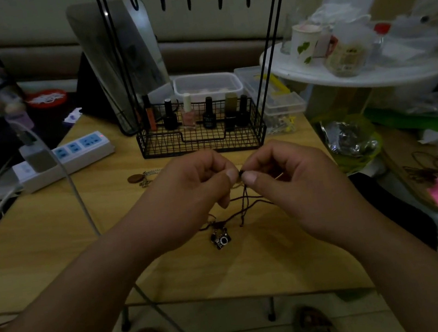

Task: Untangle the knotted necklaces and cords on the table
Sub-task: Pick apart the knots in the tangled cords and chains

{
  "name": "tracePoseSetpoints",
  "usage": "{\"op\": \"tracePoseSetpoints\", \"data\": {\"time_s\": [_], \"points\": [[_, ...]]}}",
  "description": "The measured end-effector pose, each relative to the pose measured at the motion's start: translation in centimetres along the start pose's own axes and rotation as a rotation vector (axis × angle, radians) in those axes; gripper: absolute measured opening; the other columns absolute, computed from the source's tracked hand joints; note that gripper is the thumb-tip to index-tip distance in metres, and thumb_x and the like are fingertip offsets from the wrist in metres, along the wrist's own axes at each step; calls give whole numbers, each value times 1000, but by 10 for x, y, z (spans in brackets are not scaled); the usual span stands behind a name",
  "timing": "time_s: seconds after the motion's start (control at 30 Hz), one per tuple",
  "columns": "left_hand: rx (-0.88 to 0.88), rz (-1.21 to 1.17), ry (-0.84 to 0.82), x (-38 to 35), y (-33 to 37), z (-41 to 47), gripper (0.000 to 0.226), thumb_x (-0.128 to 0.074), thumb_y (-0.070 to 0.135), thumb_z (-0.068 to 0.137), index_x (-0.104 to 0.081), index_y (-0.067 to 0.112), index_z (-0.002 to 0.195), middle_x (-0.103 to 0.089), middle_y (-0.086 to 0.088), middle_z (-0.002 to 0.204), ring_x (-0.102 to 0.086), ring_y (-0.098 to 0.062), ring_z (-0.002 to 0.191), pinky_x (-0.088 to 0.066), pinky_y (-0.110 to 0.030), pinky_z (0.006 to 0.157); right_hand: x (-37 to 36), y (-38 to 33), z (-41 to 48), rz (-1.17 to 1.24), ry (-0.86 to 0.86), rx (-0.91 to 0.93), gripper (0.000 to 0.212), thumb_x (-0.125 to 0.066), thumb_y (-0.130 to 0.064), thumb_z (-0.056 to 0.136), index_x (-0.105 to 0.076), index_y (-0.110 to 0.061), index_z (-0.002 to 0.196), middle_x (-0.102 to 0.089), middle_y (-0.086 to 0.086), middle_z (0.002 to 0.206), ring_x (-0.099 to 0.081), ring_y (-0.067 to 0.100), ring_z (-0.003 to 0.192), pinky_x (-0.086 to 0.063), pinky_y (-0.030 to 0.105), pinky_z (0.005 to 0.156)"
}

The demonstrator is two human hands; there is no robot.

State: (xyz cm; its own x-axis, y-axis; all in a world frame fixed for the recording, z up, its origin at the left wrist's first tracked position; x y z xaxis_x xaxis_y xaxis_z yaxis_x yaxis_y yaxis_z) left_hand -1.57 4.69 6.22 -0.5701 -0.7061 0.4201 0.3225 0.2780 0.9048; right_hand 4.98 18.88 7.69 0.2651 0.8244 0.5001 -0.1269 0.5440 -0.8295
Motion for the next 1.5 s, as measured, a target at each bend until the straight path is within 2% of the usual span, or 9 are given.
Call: {"op": "tracePoseSetpoints", "data": {"time_s": [0.13,0.27,0.37,0.57,0.73,0.97,1.17,1.27,1.5], "points": [[-16,49,23,3,0,0,13,-58,30,103,-69,29,98,-69,7,74,-55,-5,60,-46,-27,57,0,1,0,5,-14,-3,6,-74,-24,93,-72,-29,90,-67,-11,79,-59,2,71,-48,16,64],[-178,137,221,17,11,-2,8,-65,29,97,-65,31,104,-65,12,100,-63,-6,96,-54,-26,84,1,1,2,87,18,-9,6,-72,-23,94,-72,-28,89,-70,0,84,-66,20,80,-57,41,75],[-296,234,250,15,24,-8,4,-68,27,94,-65,28,95,-64,10,93,-62,-14,91,-52,-31,77,5,1,2,126,69,-11,6,-71,-23,95,-72,-24,89,-70,6,83,-65,29,80,-56,49,72],[-272,114,152,6,24,-9,5,-68,23,98,-69,25,95,-69,5,81,-64,-17,75,-53,-32,62,4,-3,2,132,77,7,7,-70,-21,95,-73,-24,89,-72,2,82,-67,20,77,-55,29,65],[-279,139,156,10,23,-9,4,-69,20,98,-69,24,95,-68,6,78,-64,-12,74,-52,-24,61,0,-7,0,67,65,47,11,-69,-19,95,-72,-24,86,-70,6,80,-66,30,78,-56,50,71],[-321,291,160,8,27,-12,7,-72,18,95,-70,23,98,-68,12,85,-65,-7,86,-47,-11,68,-3,-11,-2,-44,43,80,13,-70,-15,93,-69,-25,84,-60,-15,68,-52,2,61,-41,14,55],[-251,114,133,13,20,-9,1,-71,22,95,-72,22,94,-71,2,81,-67,-15,75,-56,-30,64,-1,-13,-2,32,45,73,6,-71,-18,93,-71,-24,90,-68,-7,79,-60,11,69,-52,32,62],[-184,-23,94,15,15,-6,4,-69,18,96,-73,19,95,-75,0,85,-69,-12,76,-59,-30,69,1,-15,-3,36,51,82,5,-73,-20,93,-72,-24,93,-70,-2,85,-65,15,76,-55,39,68],[-112,-128,29,13,10,-4,9,-65,14,99,-74,14,99,-78,-1,89,-71,-11,78,-56,-26,76,6,-20,-5,4,99,103,10,-75,-20,92,-70,-29,93,-68,-8,88,-62,9,78,-53,27,65]]}}
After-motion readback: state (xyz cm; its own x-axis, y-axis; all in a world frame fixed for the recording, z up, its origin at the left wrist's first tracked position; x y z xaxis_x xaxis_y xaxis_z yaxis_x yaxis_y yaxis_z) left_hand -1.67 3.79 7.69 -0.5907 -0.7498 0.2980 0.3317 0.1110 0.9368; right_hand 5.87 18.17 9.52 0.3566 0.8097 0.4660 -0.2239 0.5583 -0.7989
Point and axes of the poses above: each hand's wrist, its own z-axis towards the middle knuckle, its own x-axis out of the back of the hand, y = z × x, the point moved 9 cm from there along z, towards the middle knuckle
